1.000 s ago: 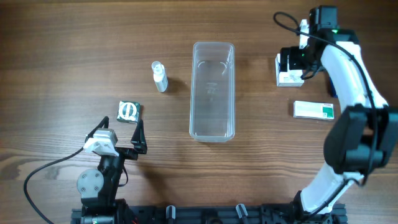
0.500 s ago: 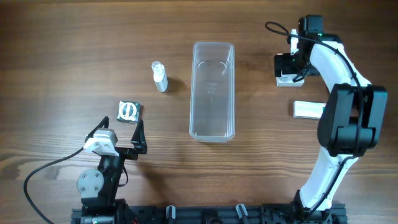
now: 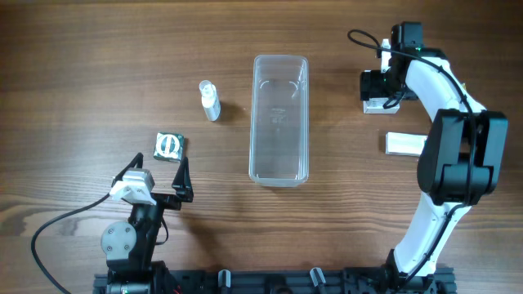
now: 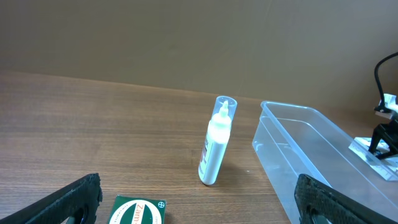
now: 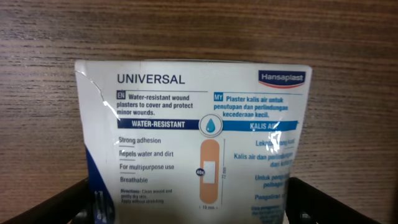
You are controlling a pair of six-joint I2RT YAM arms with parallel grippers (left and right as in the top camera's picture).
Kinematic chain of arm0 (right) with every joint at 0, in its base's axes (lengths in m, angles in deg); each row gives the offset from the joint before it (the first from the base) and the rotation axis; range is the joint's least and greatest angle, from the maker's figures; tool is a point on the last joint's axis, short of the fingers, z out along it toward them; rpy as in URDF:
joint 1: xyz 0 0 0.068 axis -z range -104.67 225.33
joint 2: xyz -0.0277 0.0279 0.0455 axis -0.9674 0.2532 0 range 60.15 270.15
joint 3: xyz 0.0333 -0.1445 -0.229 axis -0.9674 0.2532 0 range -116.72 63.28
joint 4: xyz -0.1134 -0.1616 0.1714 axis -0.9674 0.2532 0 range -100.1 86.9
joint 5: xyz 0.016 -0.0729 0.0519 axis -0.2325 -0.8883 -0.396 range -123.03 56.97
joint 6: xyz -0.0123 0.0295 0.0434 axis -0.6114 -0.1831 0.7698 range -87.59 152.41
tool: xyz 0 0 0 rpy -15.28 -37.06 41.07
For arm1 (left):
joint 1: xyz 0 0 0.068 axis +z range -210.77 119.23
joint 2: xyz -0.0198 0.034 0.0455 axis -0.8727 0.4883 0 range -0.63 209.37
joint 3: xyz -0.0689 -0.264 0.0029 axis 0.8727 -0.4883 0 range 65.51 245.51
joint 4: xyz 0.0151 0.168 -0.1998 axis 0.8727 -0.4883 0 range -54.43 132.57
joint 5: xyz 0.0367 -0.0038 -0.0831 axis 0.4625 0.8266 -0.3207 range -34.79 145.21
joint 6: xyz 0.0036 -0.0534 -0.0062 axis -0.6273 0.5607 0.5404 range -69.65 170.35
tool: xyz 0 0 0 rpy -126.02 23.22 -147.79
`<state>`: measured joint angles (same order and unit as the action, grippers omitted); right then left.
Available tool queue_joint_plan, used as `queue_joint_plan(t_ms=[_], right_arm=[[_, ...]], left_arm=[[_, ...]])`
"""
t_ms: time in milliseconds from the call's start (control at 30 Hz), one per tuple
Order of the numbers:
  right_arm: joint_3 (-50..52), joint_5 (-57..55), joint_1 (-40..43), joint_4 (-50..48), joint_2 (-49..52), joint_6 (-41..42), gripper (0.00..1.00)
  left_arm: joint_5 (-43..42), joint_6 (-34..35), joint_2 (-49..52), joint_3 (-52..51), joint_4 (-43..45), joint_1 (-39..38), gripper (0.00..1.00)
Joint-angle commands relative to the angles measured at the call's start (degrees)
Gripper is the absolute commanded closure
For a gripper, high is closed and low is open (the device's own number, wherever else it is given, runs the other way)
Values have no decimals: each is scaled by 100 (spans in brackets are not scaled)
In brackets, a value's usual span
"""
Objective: Pack container
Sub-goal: 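Reach the right gripper to the white Hansaplast box and grasp it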
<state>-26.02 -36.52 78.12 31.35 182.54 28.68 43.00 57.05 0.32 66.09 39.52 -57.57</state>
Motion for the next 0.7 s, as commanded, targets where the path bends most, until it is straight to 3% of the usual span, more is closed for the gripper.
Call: queue_joint_plan(t_ms=[0,167,400,667], right_arm=[[72,-83,-35,-31,107,90,8],[72,-79,-35,-31,107,96,22],[35,-59,-35,11,-98,240,24],[26,916,-52,730,-1639,723,27]], left_arm=[[28,-46,24,-26,-22,50,0],[28,-44,24,-26,-24,50,0],[31,-46,24,-26,-24,50,0],[28,-44,24,-26,-24,50,0]])
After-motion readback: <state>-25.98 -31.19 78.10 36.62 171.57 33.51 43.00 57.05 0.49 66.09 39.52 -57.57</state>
